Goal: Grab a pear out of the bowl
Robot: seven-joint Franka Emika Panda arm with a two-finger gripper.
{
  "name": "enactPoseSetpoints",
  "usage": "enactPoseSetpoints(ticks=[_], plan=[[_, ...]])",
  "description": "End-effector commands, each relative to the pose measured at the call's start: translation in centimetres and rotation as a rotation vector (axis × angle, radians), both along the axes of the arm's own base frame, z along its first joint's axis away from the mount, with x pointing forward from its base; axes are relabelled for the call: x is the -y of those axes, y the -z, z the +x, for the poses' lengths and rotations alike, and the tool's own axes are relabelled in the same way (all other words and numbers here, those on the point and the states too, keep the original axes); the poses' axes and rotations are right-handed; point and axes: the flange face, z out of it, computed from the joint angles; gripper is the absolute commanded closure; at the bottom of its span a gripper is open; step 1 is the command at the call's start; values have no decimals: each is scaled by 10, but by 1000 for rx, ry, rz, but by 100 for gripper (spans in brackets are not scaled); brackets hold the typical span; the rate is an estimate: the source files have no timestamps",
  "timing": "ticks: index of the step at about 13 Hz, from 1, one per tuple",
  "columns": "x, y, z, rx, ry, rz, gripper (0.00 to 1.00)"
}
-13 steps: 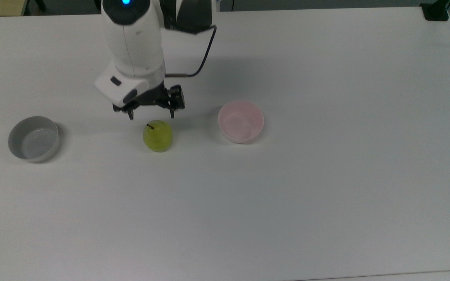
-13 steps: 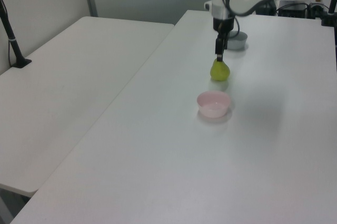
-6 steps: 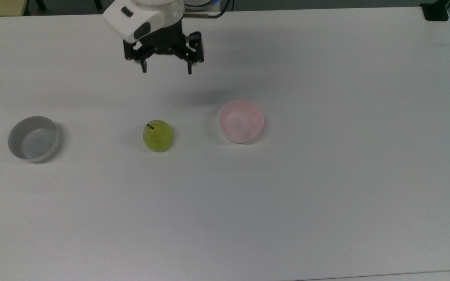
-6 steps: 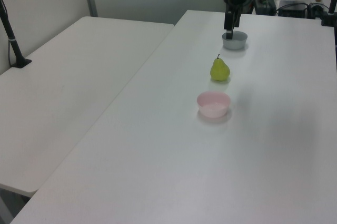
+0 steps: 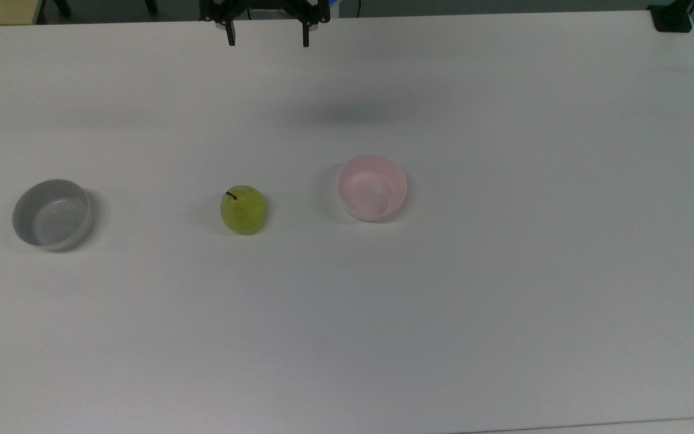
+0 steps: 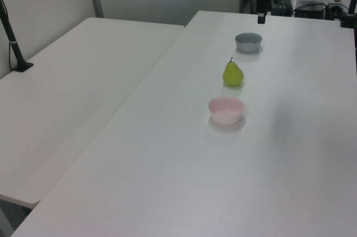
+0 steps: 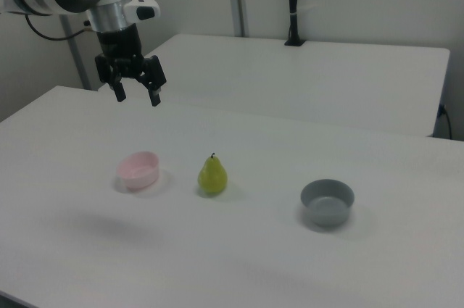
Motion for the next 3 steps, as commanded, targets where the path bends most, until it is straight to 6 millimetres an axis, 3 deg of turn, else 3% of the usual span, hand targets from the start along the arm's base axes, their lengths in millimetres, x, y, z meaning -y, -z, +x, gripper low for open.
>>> enactPoseSetpoints(ticks=[1,3], plan=[[-3,-4,-10,-3,11,-7,0],[3,-5,-11,-3,19,-8,0]])
